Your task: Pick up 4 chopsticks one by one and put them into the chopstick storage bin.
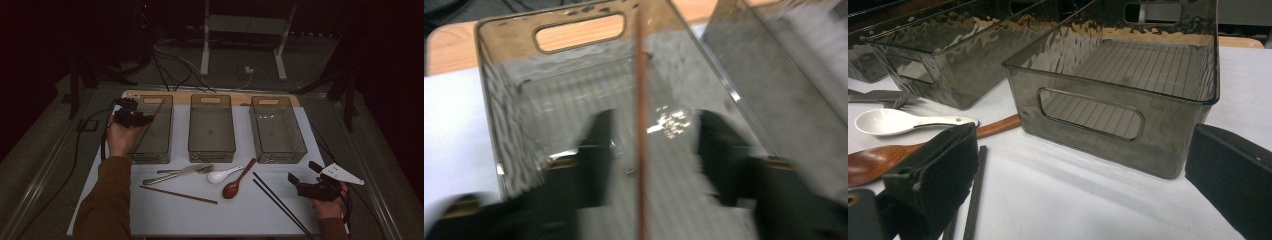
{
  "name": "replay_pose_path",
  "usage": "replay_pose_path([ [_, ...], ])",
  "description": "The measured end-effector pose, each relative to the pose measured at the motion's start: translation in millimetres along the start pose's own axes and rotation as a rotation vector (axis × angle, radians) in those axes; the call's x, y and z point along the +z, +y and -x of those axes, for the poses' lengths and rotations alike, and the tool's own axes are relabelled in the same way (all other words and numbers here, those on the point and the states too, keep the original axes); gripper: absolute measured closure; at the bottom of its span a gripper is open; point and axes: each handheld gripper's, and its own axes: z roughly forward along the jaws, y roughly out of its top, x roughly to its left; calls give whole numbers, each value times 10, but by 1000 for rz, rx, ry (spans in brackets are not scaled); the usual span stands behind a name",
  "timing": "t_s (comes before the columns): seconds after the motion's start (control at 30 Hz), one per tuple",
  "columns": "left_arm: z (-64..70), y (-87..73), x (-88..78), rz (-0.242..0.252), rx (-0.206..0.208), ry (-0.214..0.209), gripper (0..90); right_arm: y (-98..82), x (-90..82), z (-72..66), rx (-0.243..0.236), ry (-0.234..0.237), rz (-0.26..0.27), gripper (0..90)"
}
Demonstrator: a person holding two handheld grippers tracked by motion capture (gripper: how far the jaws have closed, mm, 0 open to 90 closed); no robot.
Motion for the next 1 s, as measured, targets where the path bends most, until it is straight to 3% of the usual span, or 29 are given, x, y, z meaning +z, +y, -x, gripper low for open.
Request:
replay_pose_path([
  [0.03, 5, -8, -26, 10, -1, -17, 209, 0, 0, 1, 0, -1, 0, 11],
  [0.13, 49, -30, -122, 42, 25, -37, 151, 0, -2, 2, 1, 0, 0, 11],
  [0.23, 93, -58, -206, 55, 47, -81, 18, 0, -7, 1, 1, -2, 0, 11],
  [0.57, 317, -148, -430, 77, 179, -165, 6, -2, -15, -8, 3, -2, 3, 11],
  [0.7, 417, -194, -512, 105, 205, -214, 7, -2, -19, -7, 1, -3, 4, 11],
  [1.0, 695, -318, -595, 77, 335, -273, 7, -1, -26, -4, 3, -3, 6, 11],
])
